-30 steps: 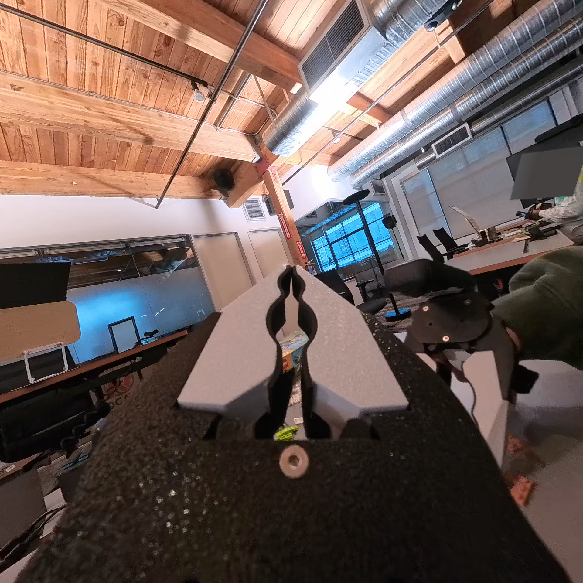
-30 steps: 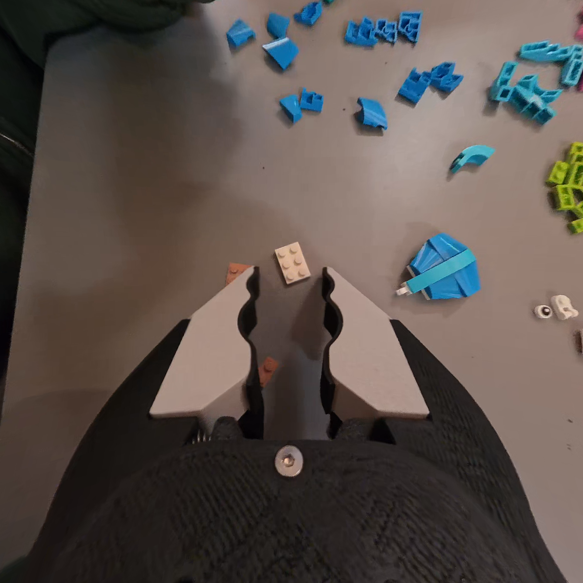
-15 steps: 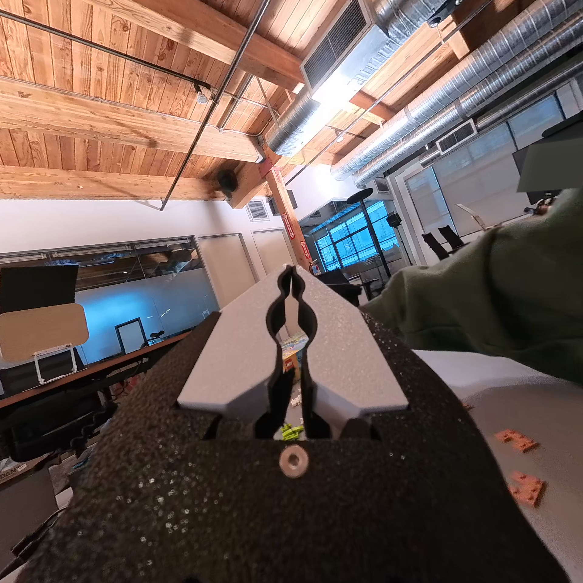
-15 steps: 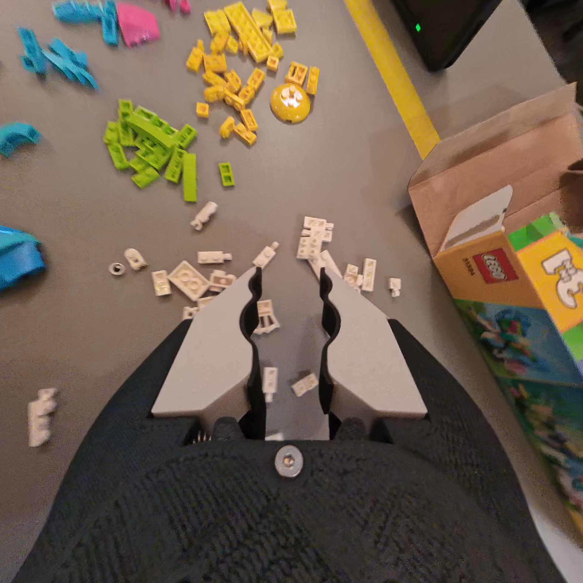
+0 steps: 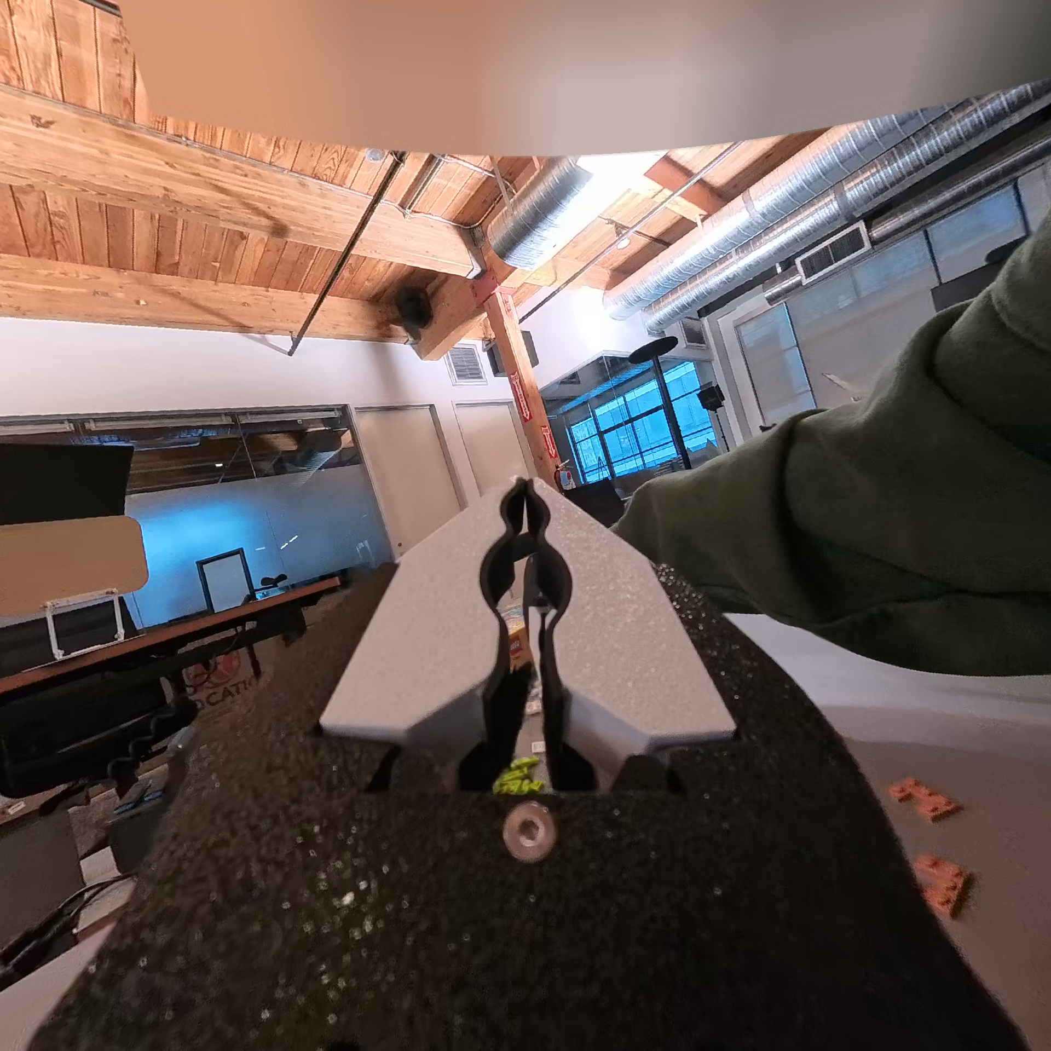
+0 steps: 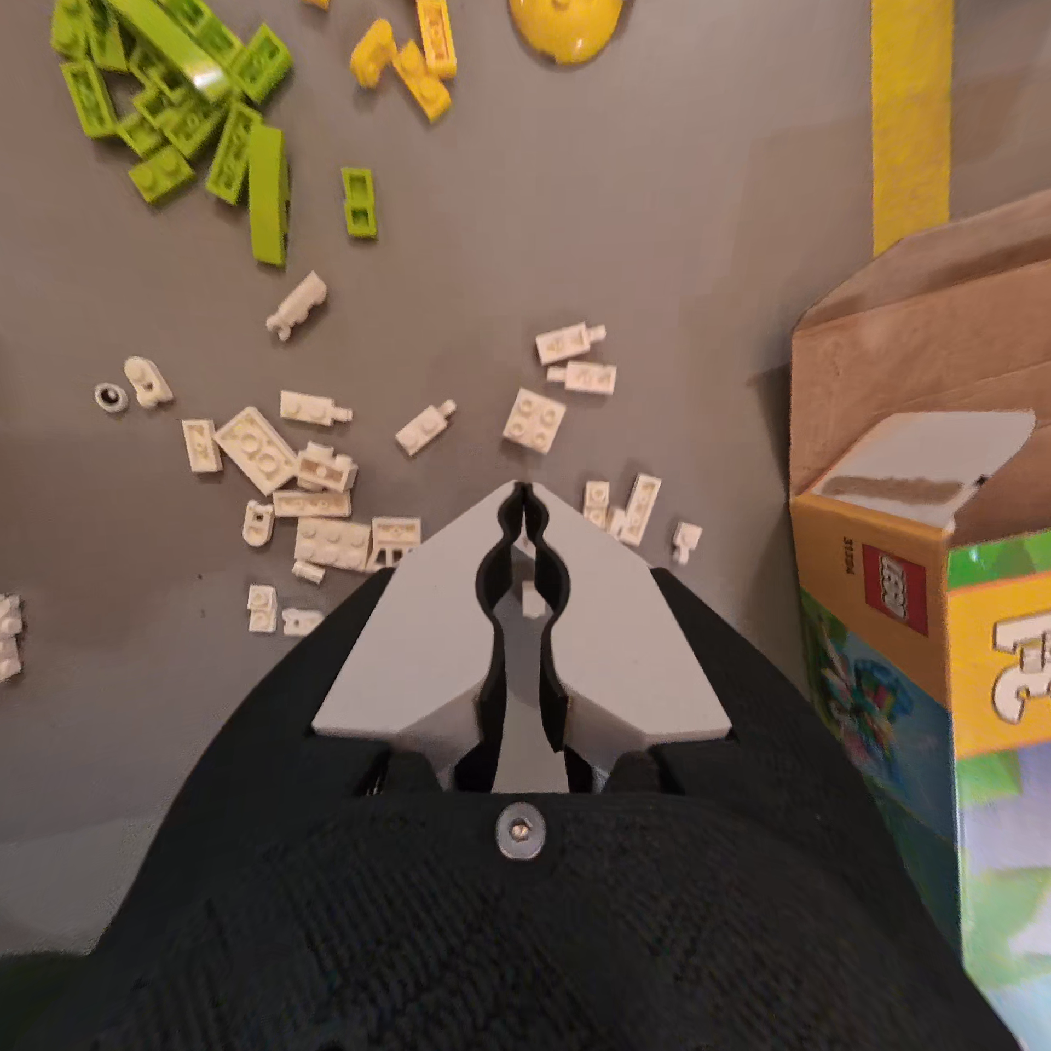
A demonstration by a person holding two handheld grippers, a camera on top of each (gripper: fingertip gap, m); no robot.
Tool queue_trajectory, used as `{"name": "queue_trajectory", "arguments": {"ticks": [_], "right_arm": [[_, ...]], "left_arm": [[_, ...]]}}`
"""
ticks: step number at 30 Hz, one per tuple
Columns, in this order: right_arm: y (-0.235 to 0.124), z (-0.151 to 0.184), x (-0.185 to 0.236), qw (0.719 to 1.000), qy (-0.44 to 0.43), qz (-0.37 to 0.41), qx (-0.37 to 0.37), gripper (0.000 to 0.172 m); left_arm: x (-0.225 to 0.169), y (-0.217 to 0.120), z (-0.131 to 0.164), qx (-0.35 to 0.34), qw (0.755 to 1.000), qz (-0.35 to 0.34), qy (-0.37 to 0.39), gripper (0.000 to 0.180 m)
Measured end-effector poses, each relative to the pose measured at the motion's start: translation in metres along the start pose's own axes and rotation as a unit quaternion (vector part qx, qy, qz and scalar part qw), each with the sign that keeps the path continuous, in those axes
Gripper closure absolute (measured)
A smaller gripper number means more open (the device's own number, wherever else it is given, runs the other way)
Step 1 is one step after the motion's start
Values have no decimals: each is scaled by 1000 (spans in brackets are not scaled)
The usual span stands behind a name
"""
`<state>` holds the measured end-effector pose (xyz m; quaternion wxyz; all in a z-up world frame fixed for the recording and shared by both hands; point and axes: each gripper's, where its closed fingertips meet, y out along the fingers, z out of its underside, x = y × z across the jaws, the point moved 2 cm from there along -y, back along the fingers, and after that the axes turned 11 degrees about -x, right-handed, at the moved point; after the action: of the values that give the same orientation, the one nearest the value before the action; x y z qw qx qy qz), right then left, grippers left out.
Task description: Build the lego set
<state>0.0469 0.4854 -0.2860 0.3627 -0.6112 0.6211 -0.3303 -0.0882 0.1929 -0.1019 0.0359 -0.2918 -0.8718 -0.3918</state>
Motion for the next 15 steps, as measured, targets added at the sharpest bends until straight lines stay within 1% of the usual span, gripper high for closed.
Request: {"name": "queue_trajectory", "arguments": {"ticks": [2,5,8,11,14,15], "right_arm": [[-8,6,6,1000,-1,12,-2,172],[-21,9,17,999,12,26,-42,172],[-32,18,27,997,28,40,-58,172],[-39,27,17,989,93,92,-65,151],[-33,25,13,978,162,94,-91,130],[-30,22,12,976,169,96,-103,130]], "left_arm": [[0,0,1,0,1000,-2,-7,180],[1,0,0,-2,1000,-4,-14,180],[0,0,0,-3,1000,-4,-14,180],[-1,0,-1,-4,1000,0,-11,180],[-4,0,0,-2,1000,6,-2,180],[-4,0,0,-1,1000,7,2,180]]}}
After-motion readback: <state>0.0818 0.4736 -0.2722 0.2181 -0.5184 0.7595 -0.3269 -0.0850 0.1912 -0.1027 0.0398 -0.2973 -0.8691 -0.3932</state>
